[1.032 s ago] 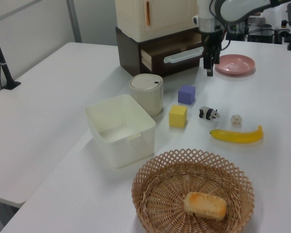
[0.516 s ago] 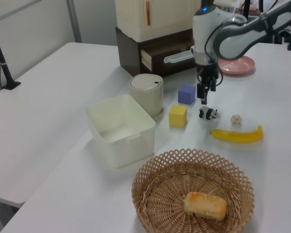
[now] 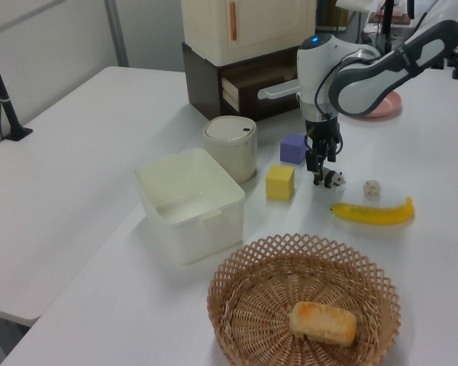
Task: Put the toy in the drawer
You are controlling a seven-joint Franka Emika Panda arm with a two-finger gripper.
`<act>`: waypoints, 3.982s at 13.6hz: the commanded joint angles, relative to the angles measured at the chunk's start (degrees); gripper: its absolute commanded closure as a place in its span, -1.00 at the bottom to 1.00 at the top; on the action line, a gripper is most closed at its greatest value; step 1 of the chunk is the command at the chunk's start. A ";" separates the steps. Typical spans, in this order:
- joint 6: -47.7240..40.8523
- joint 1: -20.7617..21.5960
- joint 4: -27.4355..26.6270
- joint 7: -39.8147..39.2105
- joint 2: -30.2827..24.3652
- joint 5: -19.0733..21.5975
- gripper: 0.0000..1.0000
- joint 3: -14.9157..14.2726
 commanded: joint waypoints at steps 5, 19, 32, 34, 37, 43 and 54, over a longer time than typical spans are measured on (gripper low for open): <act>-0.02 1.33 -0.53 0.86 -1.29 1.20 1.00 -0.42; -13.65 -7.98 27.24 -24.59 -3.49 -3.53 1.00 -1.21; 7.87 -12.90 28.56 -42.28 2.39 -16.73 0.89 -1.21; 11.21 -13.95 28.47 -44.22 3.27 -16.73 0.72 -1.21; 12.28 -14.13 28.30 -44.40 4.42 -16.73 0.46 -1.21; 12.19 -14.05 28.21 -43.78 5.04 -16.64 -0.65 -1.12; 2.21 -8.87 26.10 -19.92 1.00 -14.63 -0.78 0.10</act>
